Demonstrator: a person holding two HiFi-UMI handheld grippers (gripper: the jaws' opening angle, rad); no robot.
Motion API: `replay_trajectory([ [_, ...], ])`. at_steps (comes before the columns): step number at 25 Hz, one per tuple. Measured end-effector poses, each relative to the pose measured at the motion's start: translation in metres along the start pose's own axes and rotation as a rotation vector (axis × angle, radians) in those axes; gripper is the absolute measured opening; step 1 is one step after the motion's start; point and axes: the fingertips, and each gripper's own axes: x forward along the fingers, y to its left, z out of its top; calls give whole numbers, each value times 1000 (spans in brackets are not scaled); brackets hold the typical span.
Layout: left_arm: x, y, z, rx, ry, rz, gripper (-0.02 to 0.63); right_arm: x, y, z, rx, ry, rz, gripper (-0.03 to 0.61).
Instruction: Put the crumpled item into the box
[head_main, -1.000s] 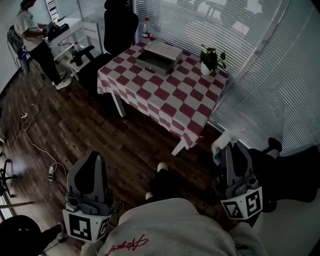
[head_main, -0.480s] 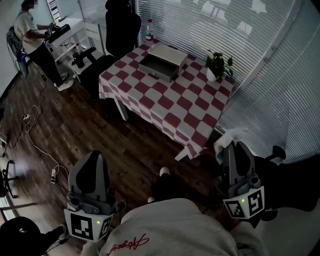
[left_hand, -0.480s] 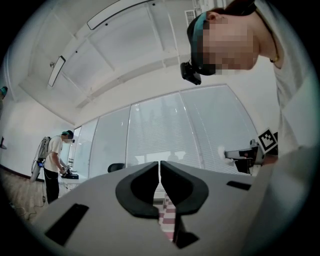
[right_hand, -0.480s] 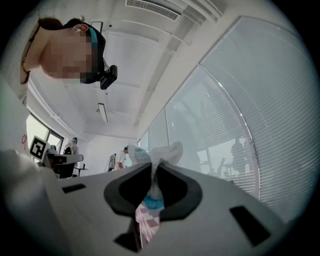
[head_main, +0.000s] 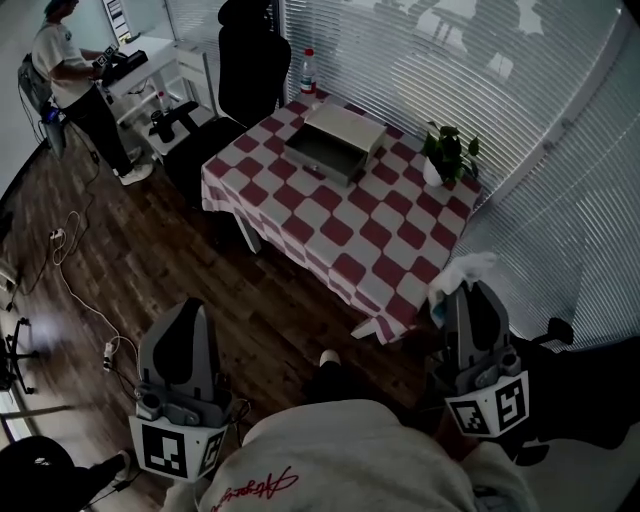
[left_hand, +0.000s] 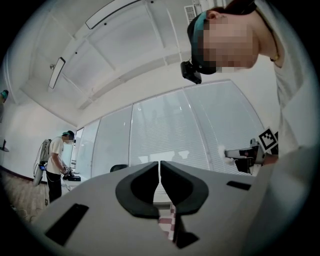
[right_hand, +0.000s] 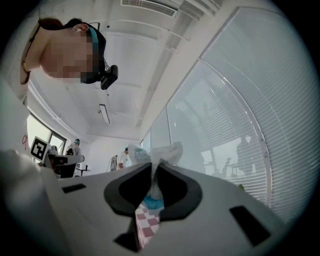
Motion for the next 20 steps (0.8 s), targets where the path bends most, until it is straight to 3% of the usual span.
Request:
replay_trajectory([
  [20,92,-13,-11,26,-35,30,25,72,-73,-11,5,-5,84,48],
])
